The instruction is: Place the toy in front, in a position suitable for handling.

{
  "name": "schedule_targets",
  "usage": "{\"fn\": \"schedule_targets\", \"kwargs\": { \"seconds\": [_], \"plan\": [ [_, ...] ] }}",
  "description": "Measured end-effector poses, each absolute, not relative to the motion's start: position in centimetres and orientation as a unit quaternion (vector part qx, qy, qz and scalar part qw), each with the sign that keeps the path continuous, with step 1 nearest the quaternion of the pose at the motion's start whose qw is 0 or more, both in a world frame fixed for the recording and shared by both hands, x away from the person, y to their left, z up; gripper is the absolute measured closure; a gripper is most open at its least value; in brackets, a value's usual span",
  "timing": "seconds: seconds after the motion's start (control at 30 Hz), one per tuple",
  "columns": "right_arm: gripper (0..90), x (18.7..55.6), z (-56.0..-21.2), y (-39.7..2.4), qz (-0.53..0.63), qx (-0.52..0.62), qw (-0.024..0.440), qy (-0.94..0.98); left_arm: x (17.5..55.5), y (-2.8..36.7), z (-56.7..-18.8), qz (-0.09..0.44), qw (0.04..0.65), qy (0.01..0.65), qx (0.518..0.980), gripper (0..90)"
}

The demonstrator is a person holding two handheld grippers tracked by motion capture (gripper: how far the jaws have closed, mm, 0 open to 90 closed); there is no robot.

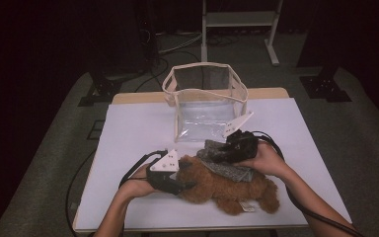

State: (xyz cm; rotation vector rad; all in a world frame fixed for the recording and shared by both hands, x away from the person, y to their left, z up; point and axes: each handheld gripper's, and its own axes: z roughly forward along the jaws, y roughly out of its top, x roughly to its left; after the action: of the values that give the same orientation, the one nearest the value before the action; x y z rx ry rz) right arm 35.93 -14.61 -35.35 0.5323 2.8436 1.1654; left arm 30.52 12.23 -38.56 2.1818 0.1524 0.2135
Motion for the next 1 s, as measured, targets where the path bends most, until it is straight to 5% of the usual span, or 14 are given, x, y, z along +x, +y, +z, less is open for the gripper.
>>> {"fn": "schedule_targets", "kwargs": {
  "seconds": [0.2,0.33,0.63,0.93,1.0],
  "plan": [
    [72.6,33.1,-36.3,-16.2,0.406,0.184,0.021,0.895,31.0,12.8,-36.9,0.091,0.513,0.111,0.847,27.6],
    [72.6,31.2,-36.0,-16.4,0.413,0.169,0.021,0.895,30.9,11.7,-38.2,0.078,0.467,0.105,0.874,22.8],
    [72.4,32.1,-33.9,-14.8,0.413,0.144,0.032,0.899,30.3,11.3,-38.8,0.064,0.457,0.077,0.884,33.7],
    [72.2,31.7,-35.6,-15.4,0.4,0.155,0.034,0.903,29.9,11.8,-38.9,0.058,0.461,0.063,0.883,33.0],
    [72.4,30.9,-35.9,-16.7,0.407,0.161,0.035,0.898,30.1,11.9,-38.8,0.053,0.466,0.072,0.88,26.0]
  ]
}}
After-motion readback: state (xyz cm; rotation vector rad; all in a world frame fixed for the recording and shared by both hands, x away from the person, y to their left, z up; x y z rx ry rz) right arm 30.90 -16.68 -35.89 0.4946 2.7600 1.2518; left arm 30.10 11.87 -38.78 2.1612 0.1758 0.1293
